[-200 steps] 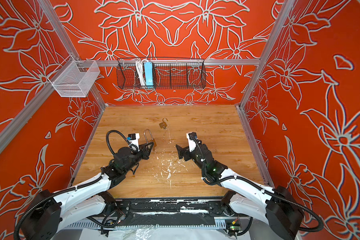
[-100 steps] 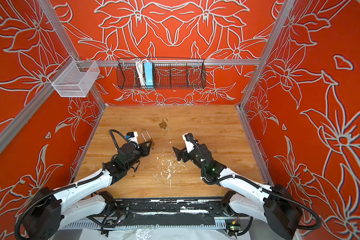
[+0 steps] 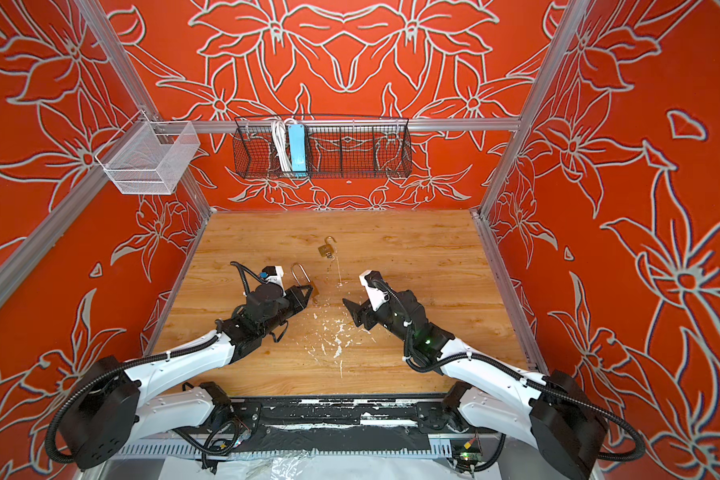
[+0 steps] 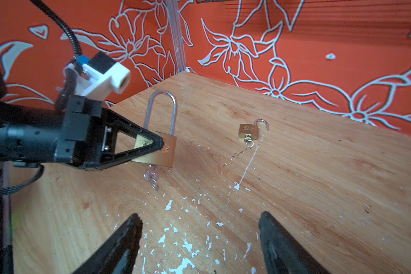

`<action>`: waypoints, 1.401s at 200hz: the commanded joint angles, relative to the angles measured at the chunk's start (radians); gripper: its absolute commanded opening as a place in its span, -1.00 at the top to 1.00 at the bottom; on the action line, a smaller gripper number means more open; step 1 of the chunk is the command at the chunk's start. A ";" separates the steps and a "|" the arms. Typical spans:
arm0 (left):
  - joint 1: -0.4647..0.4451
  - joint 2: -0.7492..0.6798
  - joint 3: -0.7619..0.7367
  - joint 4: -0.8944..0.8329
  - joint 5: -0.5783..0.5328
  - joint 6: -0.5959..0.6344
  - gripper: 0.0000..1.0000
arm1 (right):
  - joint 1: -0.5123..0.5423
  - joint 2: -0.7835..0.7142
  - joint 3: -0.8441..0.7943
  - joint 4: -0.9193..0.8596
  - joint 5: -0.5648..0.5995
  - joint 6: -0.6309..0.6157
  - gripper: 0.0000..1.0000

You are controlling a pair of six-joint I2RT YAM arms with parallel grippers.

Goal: Unlock with the key

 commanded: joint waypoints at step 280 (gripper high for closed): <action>-0.057 0.013 0.010 0.148 0.015 -0.136 1.00 | 0.155 0.377 0.254 -0.130 0.039 0.003 0.19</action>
